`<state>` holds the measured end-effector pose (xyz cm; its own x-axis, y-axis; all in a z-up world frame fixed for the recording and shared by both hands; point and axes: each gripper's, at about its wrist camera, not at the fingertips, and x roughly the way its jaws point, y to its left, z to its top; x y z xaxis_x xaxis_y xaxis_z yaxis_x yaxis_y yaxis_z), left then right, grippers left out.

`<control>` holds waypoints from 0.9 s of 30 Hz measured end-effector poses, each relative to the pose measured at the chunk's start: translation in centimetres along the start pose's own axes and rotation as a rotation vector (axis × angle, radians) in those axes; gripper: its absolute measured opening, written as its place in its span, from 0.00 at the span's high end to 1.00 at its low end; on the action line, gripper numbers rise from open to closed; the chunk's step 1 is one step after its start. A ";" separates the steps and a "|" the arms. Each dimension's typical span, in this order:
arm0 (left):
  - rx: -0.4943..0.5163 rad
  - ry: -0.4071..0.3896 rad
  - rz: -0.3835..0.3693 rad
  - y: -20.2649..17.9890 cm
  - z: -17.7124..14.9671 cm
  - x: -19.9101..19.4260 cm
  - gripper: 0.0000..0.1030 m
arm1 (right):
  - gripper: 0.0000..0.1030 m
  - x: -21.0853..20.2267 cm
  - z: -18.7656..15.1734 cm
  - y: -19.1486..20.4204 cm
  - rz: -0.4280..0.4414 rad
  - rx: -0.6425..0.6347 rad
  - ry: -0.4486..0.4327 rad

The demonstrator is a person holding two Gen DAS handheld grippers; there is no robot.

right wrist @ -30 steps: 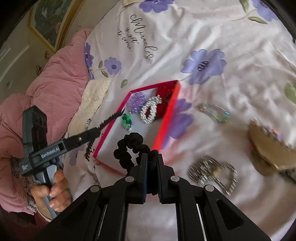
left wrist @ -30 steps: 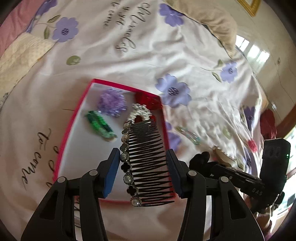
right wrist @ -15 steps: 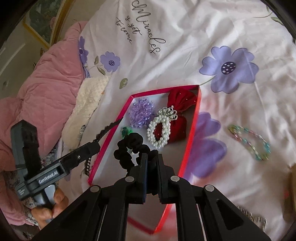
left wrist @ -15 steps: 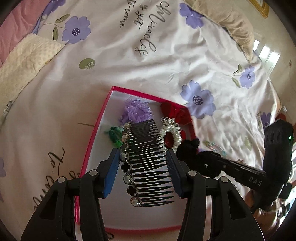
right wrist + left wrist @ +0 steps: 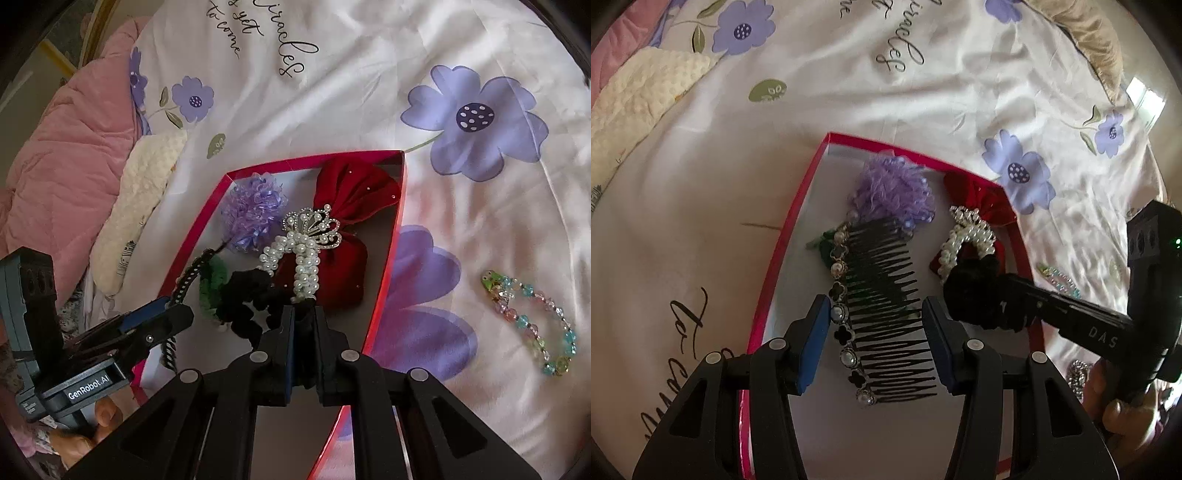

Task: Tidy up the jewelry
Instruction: 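Carry comb and scrunchie into the box, opening the left tool while the right lowers the scrunchie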

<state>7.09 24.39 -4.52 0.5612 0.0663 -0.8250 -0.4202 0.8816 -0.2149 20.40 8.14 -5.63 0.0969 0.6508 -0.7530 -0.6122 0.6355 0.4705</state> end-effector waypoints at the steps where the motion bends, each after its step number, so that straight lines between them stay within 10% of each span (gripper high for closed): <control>1: 0.000 0.006 0.000 0.0 0.0 0.2 0.51 | 0.89 0.1 0.0 0.0 -0.001 0.000 0.001; 27: -0.020 0.013 0.009 -0.5 -0.5 -1.3 0.40 | 0.54 -3.3 -0.1 0.4 -0.005 0.008 -0.064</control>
<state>6.15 23.63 -3.60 0.5481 0.0679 -0.8337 -0.4392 0.8716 -0.2178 19.80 6.20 -3.03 0.1501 0.6731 -0.7242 -0.6051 0.6418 0.4711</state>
